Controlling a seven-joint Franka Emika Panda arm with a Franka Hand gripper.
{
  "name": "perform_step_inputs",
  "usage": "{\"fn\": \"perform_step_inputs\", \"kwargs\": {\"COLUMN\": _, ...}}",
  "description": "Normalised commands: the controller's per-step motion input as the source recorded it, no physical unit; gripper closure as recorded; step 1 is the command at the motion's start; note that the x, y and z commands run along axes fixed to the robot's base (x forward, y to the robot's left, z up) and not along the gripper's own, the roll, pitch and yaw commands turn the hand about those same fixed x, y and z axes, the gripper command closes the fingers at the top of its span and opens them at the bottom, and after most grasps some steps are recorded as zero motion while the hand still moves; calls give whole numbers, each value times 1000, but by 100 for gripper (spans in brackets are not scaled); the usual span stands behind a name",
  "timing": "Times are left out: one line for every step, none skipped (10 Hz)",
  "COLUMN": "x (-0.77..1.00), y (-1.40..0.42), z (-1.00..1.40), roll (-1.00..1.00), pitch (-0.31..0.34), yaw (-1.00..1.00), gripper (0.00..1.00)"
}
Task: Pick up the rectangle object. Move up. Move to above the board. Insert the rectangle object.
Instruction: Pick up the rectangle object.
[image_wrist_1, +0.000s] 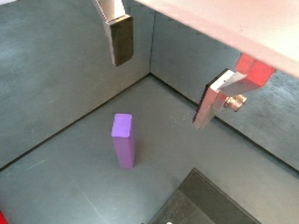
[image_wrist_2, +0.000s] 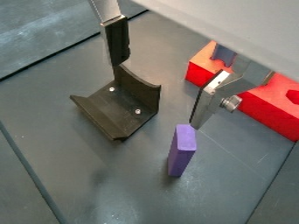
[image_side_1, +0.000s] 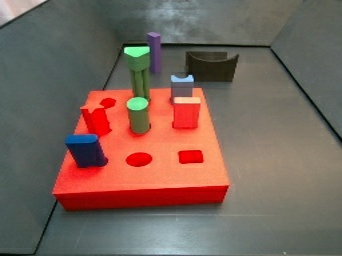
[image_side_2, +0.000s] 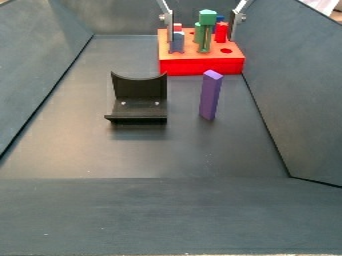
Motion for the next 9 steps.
{"fn": "perform_step_inputs", "kwargs": {"x": -17, "y": -249, "z": -57, "roll": -3, "pitch": -16, "yaw": 120, "gripper": 0}}
{"fn": "perform_step_inputs", "kwargs": {"x": -163, "y": -169, "z": -520, "roll": 0, "pitch": 0, "yaw": 571, "gripper": 0}}
{"fn": "perform_step_inputs", "kwargs": {"x": -29, "y": -91, "z": -346, "roll": 0, "pitch": 26, "yaw": 1000, "gripper": 0}}
{"fn": "perform_step_inputs", "kwargs": {"x": 0, "y": -40, "z": -280, "roll": 0, "pitch": 11, "yaw": 1000, "gripper": 0}}
{"fn": "perform_step_inputs", "kwargs": {"x": 0, "y": -34, "z": -246, "roll": 0, "pitch": 4, "yaw": 1000, "gripper": 0}}
{"fn": "perform_step_inputs", "kwargs": {"x": 0, "y": -40, "z": -277, "roll": -14, "pitch": 27, "yaw": 1000, "gripper": 0}}
{"fn": "perform_step_inputs", "kwargs": {"x": -231, "y": -214, "z": -517, "roll": 36, "pitch": 10, "yaw": 860, "gripper": 0}}
{"fn": "perform_step_inputs", "kwargs": {"x": -349, "y": -334, "z": -914, "roll": 157, "pitch": 13, "yaw": 714, "gripper": 0}}
{"fn": "perform_step_inputs", "kwargs": {"x": -337, "y": -291, "z": -980, "roll": 131, "pitch": 0, "yaw": 600, "gripper": 0}}
